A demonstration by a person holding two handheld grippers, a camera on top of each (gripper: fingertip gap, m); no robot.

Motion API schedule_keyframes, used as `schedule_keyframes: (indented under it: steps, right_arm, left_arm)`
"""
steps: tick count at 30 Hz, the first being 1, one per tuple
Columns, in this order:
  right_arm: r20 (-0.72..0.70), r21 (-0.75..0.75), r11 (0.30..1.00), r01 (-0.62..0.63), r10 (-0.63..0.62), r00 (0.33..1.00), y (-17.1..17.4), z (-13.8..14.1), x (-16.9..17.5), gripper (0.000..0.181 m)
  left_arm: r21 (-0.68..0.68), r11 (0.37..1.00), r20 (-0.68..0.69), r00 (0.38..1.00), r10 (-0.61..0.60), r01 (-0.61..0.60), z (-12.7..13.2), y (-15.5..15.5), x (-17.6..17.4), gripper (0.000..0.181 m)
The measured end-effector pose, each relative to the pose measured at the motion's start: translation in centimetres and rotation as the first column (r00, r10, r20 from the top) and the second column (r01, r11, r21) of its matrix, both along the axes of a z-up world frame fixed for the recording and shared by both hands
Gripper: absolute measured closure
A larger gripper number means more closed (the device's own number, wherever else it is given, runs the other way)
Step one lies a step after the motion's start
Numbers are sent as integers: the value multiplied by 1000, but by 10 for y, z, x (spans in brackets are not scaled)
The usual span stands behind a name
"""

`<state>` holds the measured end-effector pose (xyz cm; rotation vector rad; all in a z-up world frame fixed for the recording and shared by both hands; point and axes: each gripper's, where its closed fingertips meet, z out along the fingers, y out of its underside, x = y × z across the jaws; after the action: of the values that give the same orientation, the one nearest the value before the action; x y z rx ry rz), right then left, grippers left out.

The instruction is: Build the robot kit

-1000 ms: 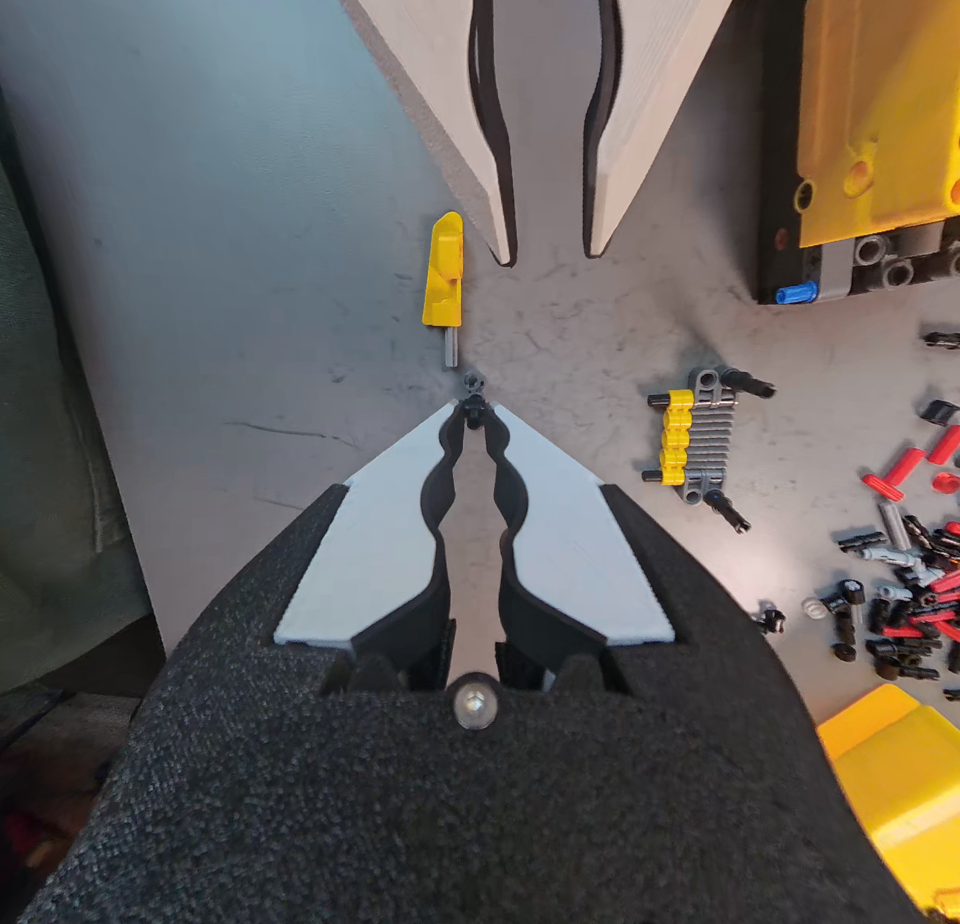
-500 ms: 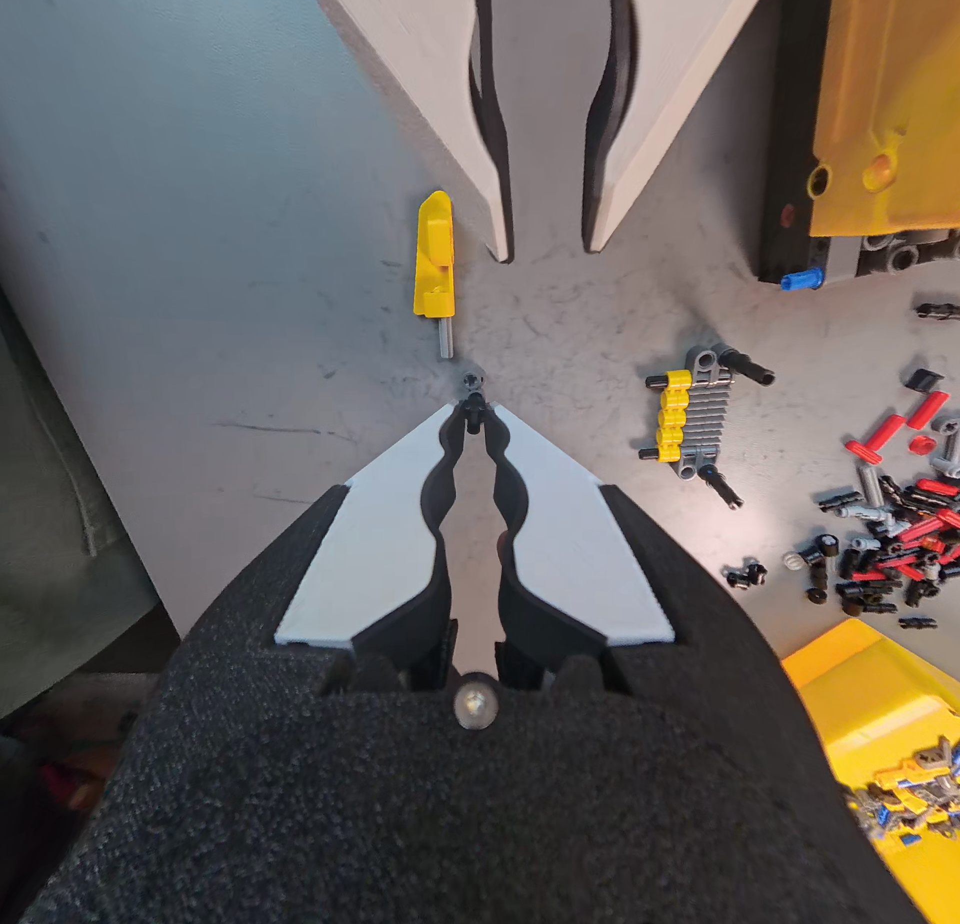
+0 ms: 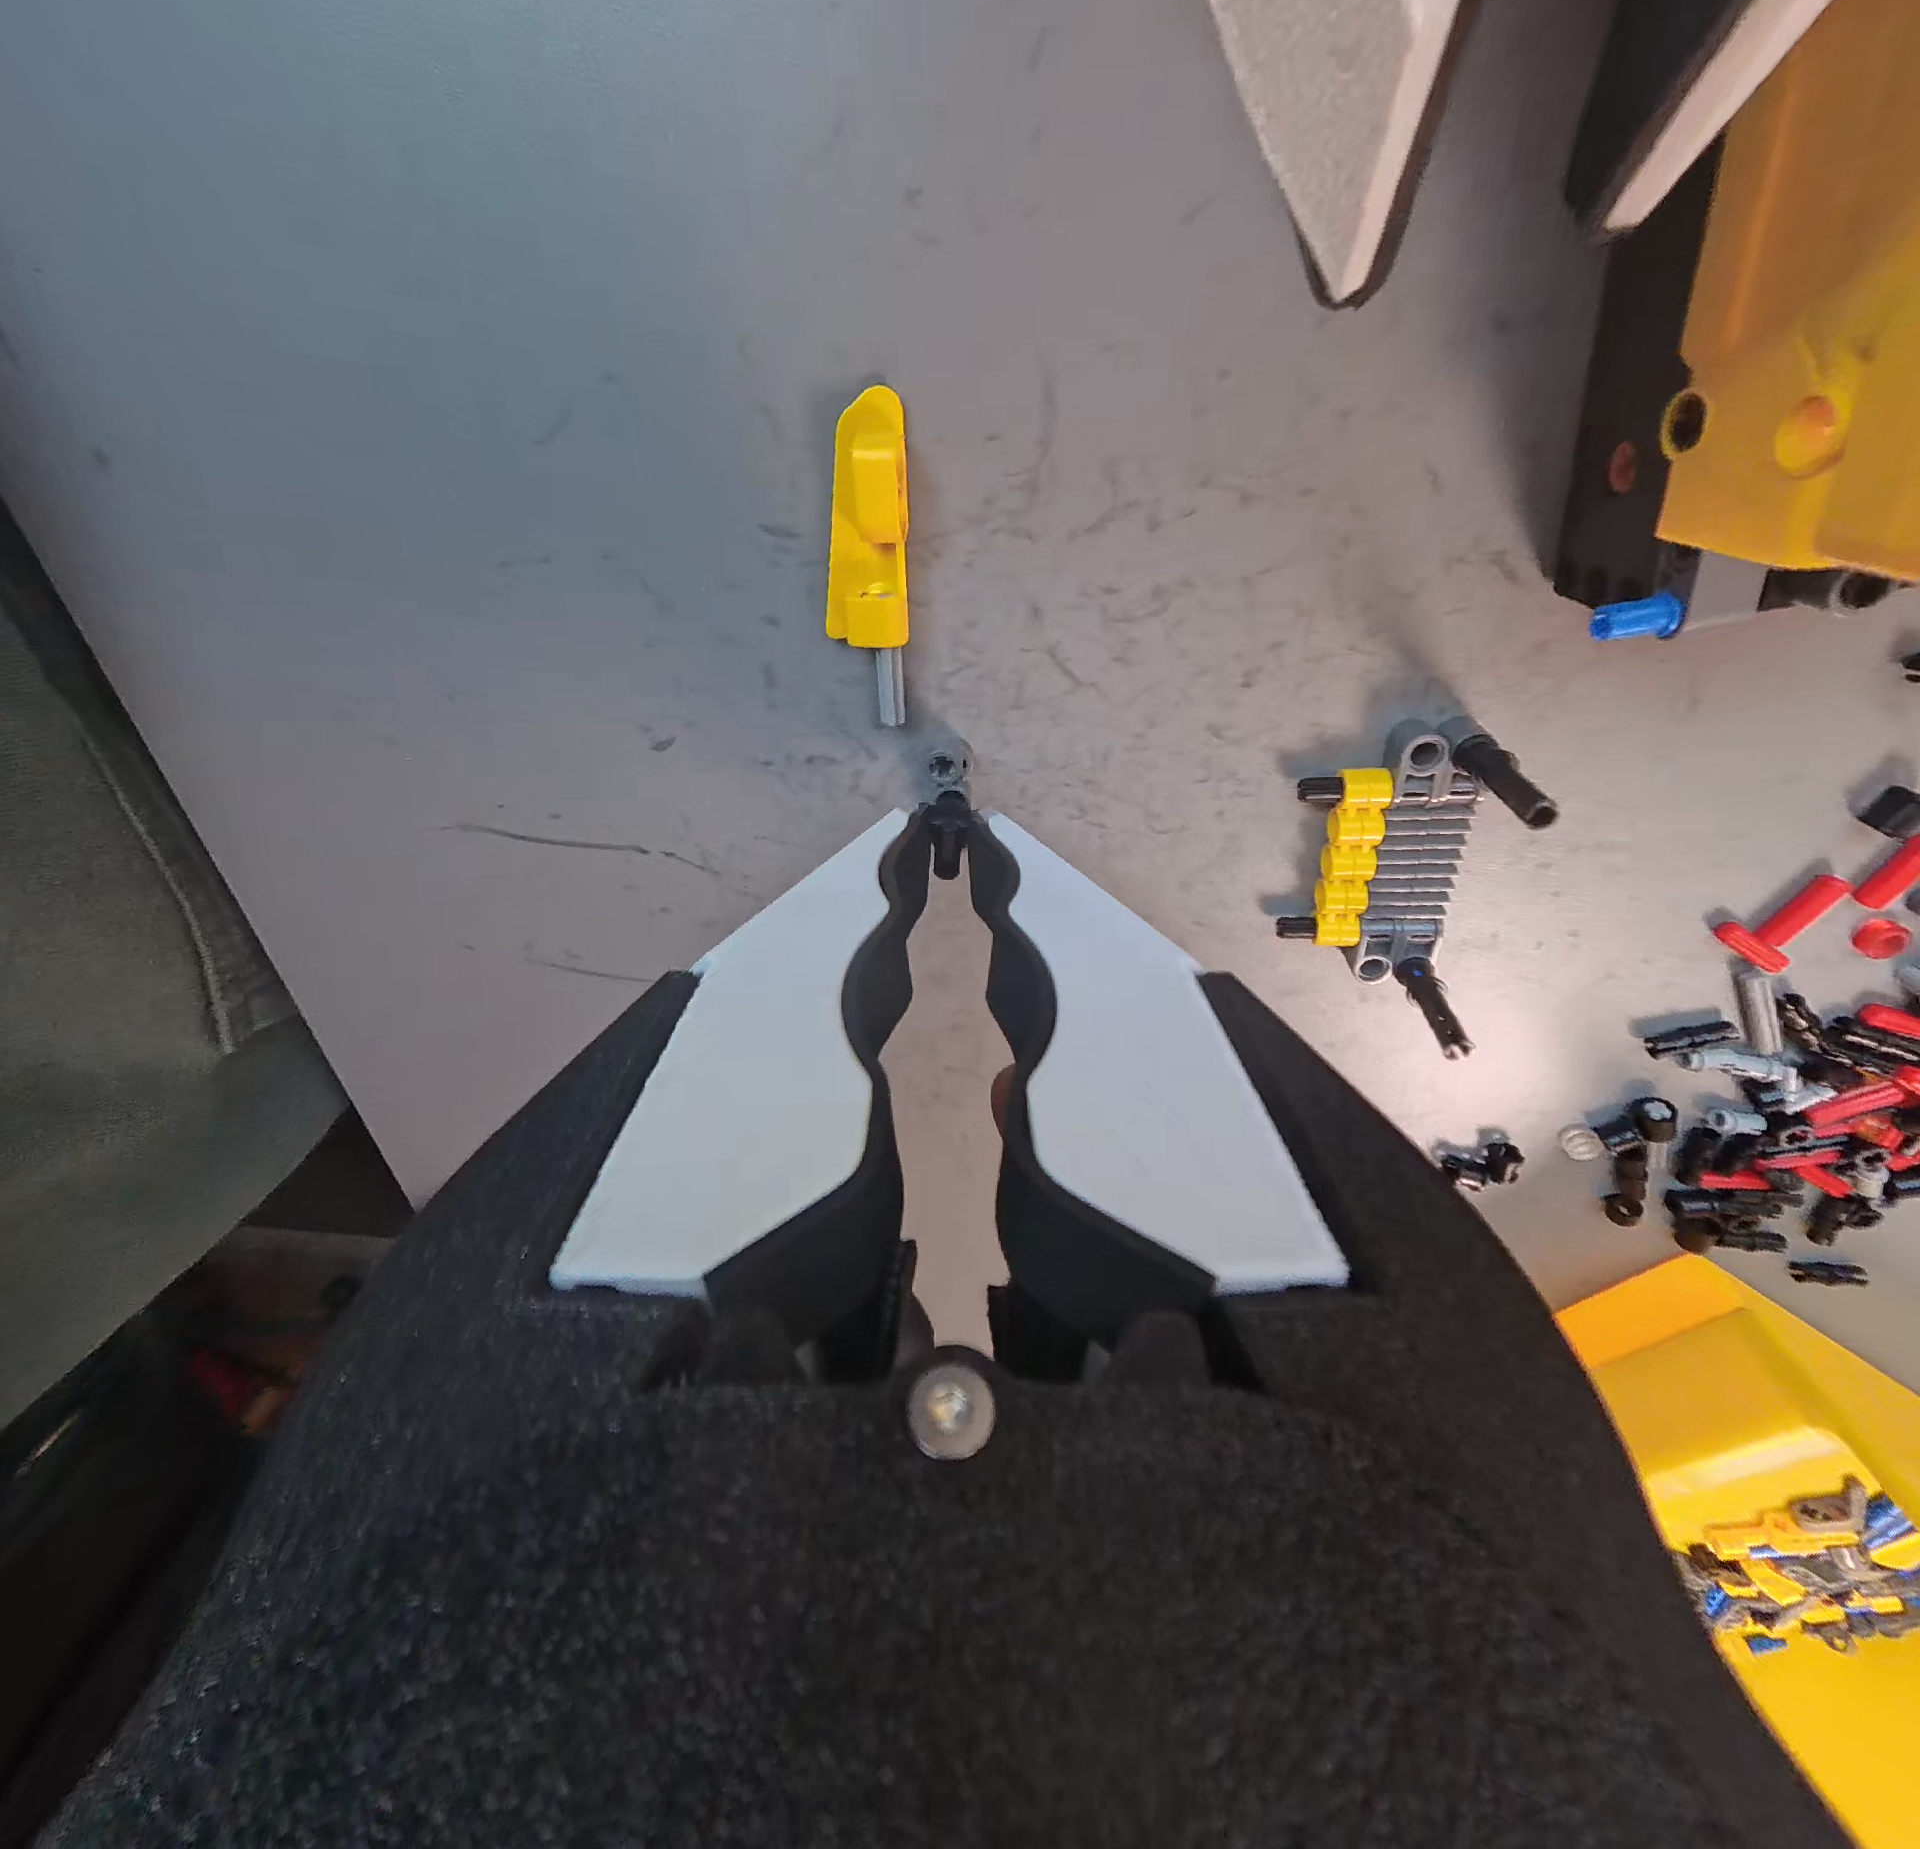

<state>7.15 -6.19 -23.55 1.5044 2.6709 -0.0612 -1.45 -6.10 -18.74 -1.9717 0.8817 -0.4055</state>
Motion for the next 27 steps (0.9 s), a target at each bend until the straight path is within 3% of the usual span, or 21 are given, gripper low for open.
schedule_keyframes:
  steps: [13, 27]
  right_arm:
    - [121, 13, 999, -52, 50, 991, -1, -2, -1, 177]
    - [135, -21, 999, -40, 43, 990, -1, 0, 7, 175]
  left_arm:
    - [-4, 1000, 18, 1000, 26, -26, 2, 3, -8, 170]
    - [-20, 1000, 7, 1000, 23, -23, -4, 3, -7, 172]
